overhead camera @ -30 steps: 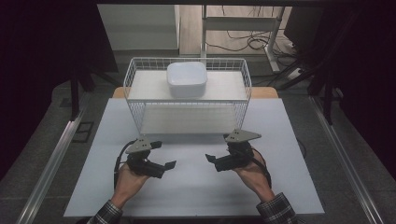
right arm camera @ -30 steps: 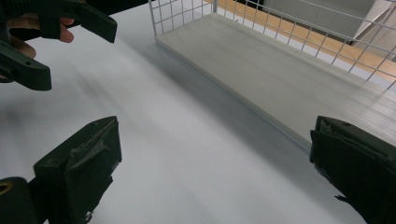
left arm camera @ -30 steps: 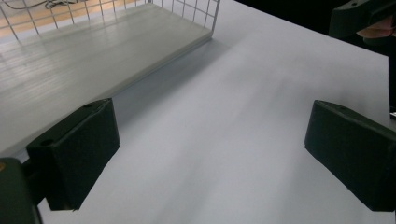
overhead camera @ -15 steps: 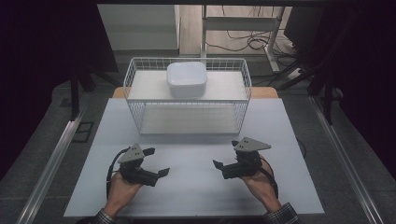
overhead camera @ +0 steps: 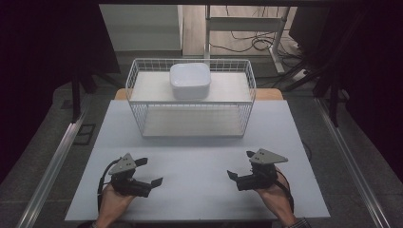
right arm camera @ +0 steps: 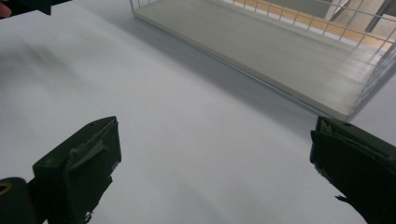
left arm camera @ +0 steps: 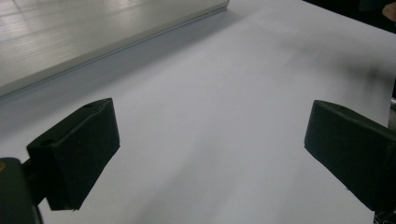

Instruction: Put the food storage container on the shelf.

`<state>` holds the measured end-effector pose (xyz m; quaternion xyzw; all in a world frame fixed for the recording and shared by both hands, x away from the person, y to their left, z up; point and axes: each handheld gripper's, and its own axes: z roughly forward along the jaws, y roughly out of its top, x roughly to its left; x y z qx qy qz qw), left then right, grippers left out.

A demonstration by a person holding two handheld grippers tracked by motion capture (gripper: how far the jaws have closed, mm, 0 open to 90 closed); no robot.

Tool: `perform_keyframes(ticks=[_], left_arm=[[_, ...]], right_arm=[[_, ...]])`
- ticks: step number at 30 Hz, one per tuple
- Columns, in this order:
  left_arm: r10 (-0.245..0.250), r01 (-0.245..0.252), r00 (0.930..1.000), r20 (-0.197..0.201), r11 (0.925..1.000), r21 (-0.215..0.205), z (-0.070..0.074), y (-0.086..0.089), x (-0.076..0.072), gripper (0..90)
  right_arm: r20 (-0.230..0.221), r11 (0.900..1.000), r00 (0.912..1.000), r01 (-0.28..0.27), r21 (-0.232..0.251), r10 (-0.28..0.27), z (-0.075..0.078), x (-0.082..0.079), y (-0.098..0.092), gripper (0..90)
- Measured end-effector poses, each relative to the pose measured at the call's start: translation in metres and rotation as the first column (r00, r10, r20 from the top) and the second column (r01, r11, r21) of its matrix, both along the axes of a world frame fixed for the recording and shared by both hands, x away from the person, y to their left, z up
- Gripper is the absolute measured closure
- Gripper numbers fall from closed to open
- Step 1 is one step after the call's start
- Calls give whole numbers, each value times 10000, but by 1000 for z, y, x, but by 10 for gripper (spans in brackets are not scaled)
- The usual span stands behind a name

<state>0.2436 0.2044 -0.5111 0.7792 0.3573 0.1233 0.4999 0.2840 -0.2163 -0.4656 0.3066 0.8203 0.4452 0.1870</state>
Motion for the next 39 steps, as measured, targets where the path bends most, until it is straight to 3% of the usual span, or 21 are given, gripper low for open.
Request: perform_keyframes(ticks=[15, 26, 39], left_arm=[[531, -521, 9981, -328, 9981, 314, -10, 24, -25, 30], [664, -624, 9934, -930, 9970, 453, -22, 38, -37, 25], [808, -749, 9877, -1339, 9960, 484, -26, 40, -34, 18]], right_arm=[[-169, 9979, 9978, 635, -159, -638, -10, -15, -30, 16], [-601, 9936, 9933, 954, -599, -990, -24, -26, -47, 16], [-1333, 9841, 9866, 721, -1624, -943, -40, -34, -48, 15]])
